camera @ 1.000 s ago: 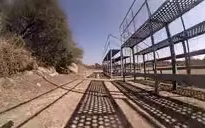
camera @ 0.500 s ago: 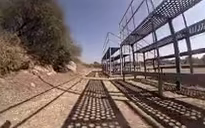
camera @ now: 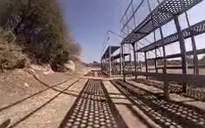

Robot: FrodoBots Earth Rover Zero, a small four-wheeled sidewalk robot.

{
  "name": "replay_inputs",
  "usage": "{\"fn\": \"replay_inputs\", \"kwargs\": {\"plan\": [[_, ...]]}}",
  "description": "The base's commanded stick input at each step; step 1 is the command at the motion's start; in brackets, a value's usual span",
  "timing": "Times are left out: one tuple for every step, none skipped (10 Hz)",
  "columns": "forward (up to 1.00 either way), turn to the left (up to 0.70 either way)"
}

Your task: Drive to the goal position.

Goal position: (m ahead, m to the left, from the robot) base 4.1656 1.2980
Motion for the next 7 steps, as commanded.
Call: {"fn": "replay_inputs", "kwargs": {"plan": [[0.50, 0.00], [0.50, 0.00], [0.50, 0.00], [0.50, 0.00], [0.50, 0.00], [0.50, 0.00], [0.50, 0.00]]}}
